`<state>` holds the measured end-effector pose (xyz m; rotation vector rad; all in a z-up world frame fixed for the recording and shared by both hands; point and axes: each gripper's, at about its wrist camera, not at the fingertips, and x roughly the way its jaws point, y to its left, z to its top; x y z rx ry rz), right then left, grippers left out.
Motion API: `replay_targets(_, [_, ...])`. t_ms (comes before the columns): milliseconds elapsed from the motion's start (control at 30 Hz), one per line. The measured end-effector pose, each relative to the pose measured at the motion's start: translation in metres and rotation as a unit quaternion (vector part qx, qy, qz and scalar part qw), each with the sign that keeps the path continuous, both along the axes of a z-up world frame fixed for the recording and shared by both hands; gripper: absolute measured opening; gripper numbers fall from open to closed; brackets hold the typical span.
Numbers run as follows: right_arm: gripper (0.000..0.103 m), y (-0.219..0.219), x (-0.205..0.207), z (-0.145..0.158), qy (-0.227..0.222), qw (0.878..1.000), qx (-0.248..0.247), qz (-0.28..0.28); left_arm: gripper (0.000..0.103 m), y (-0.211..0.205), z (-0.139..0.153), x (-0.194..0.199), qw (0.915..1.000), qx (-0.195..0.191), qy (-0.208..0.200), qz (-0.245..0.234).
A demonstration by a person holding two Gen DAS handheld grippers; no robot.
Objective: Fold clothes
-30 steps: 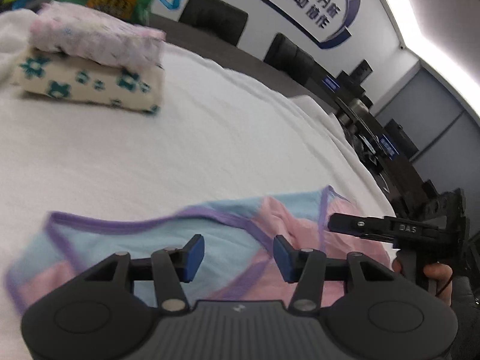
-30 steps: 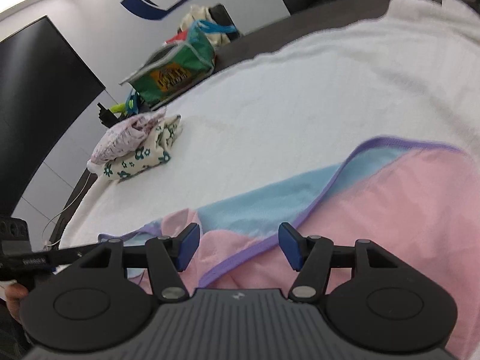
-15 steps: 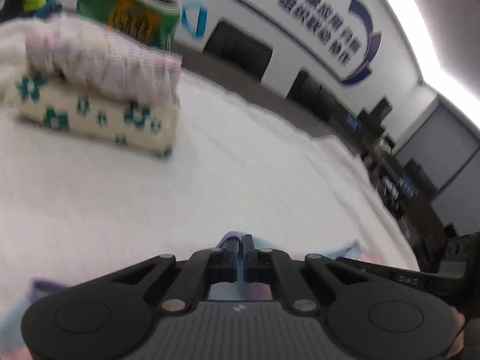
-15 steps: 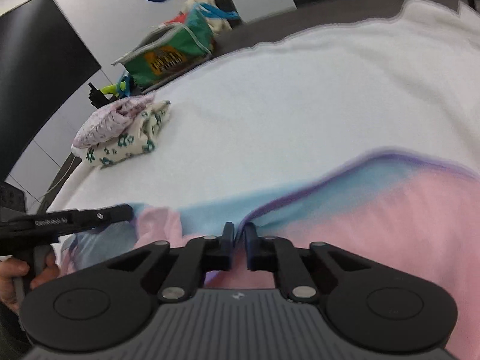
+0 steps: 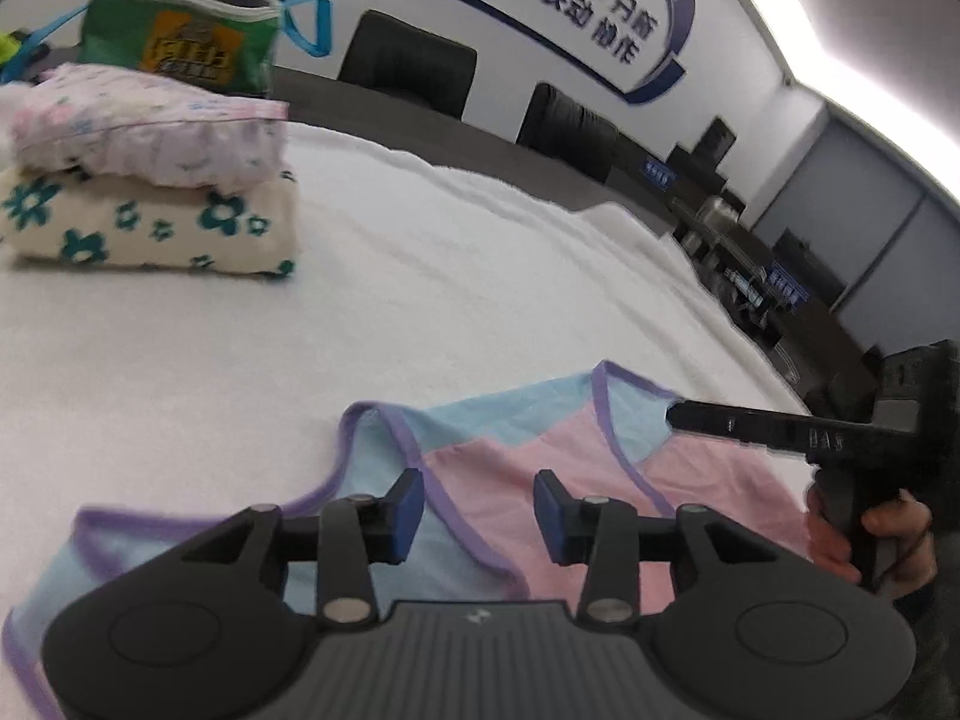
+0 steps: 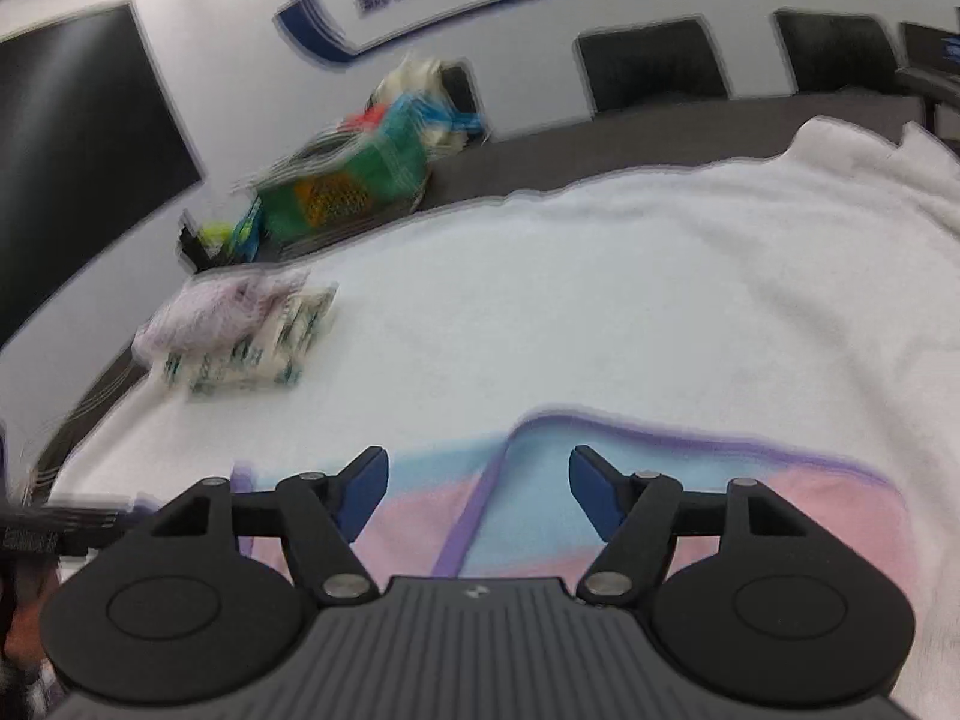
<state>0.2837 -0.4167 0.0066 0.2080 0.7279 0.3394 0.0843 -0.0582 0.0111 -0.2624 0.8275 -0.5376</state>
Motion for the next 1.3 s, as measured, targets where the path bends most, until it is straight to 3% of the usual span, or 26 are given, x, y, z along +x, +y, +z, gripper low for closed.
replay_targets(33, [0.054,0.004,0.002,-0.003,0.005,1.000,-0.010,0.006,0.037,-0.005,-0.002,0.005,0.9999,0.009,0.003,0.002])
replay_targets(100, [0.048,0.011,0.005,-0.010,0.015,0.999,-0.029,0.018,0.031,-0.011,-0.007,0.014,0.9996,0.021,0.014,0.015])
replay_targets(133, [0.043,0.012,0.011,-0.015,0.023,0.999,-0.025,0.021,0.022,-0.012,-0.009,0.016,0.9994,0.026,0.013,0.020])
replay_targets(167, [0.037,0.013,0.019,-0.019,0.030,0.999,-0.019,0.023,0.000,-0.012,-0.009,0.015,0.9994,0.027,0.008,0.022])
replay_targets(233, [0.004,0.014,0.034,-0.028,0.046,0.999,-0.006,0.028,0.000,-0.009,-0.010,0.011,0.9995,0.021,-0.003,0.022])
replay_targets(267, [0.002,0.016,0.038,-0.030,0.046,0.998,-0.004,0.036,0.000,-0.005,-0.010,0.009,0.9995,0.019,-0.007,0.025])
replay_targets(400, [0.001,0.017,0.043,-0.026,0.009,1.000,-0.010,0.015,0.000,0.006,-0.011,0.009,0.9974,0.043,-0.016,0.056])
replay_targets(467, [0.006,0.012,0.046,-0.024,-0.002,1.000,-0.005,-0.007,0.000,0.010,-0.010,0.009,0.9972,0.044,-0.011,0.061])
replay_targets(500, [0.012,0.002,0.041,-0.018,-0.011,1.000,-0.004,-0.018,0.005,0.011,-0.007,0.007,0.9973,0.040,-0.011,0.060])
replay_targets(533, [0.024,-0.010,0.036,-0.010,-0.021,0.999,-0.003,-0.029,0.008,0.012,-0.002,0.004,0.9979,0.034,-0.017,0.053])
replay_targets(567, [0.034,-0.022,0.030,-0.003,-0.031,0.999,-0.002,-0.040,0.020,0.013,0.003,-0.001,0.9984,0.027,-0.027,0.041])
replay_targets(600, [0.052,-0.033,0.024,0.005,-0.041,0.998,-0.001,-0.052,0.035,0.013,0.009,-0.005,0.9986,0.022,-0.036,0.031])
replay_targets(633, [0.058,-0.049,0.015,0.012,-0.054,0.996,-0.010,-0.073,0.040,0.011,0.014,-0.007,0.9986,0.023,-0.041,0.024])
replay_targets(767, [0.058,-0.101,-0.017,0.007,-0.020,0.990,-0.040,-0.136,0.046,-0.026,0.039,-0.004,0.9968,0.042,-0.058,-0.038])
replay_targets(867, [0.057,-0.133,-0.044,-0.005,0.011,0.984,-0.036,-0.173,0.064,-0.075,0.050,0.011,0.9879,0.067,-0.078,-0.116])
replay_targets(900, [0.057,-0.140,-0.056,-0.010,0.020,0.983,-0.023,-0.180,0.064,-0.092,0.050,0.019,0.9846,0.081,-0.079,-0.133])
replay_targets(1000, [0.057,-0.155,-0.090,-0.025,0.031,0.979,0.059,-0.192,0.058,-0.137,0.043,0.046,0.9815,0.127,-0.058,-0.131])
replay_targets(1067, [0.057,-0.165,-0.117,-0.035,0.035,0.970,0.128,-0.203,0.053,-0.153,0.042,0.051,0.9824,0.123,-0.055,-0.130])
replay_targets(1133, [0.054,-0.170,-0.137,-0.044,0.038,0.960,0.190,-0.204,0.052,-0.160,0.042,0.043,0.9829,0.093,-0.047,-0.152])
replay_targets(1200, [0.039,-0.169,-0.148,-0.053,0.041,0.949,0.244,-0.194,0.051,-0.164,0.042,0.022,0.9752,0.069,-0.047,-0.205])
replay_targets(1267, [0.033,-0.168,-0.159,-0.061,0.044,0.936,0.298,-0.183,0.051,-0.167,0.042,-0.001,0.9623,0.047,-0.048,-0.264])
replay_targets(1300, [0.016,-0.163,-0.154,-0.063,0.046,0.935,0.302,-0.177,0.051,-0.168,0.042,-0.017,0.9538,0.041,-0.052,-0.293])
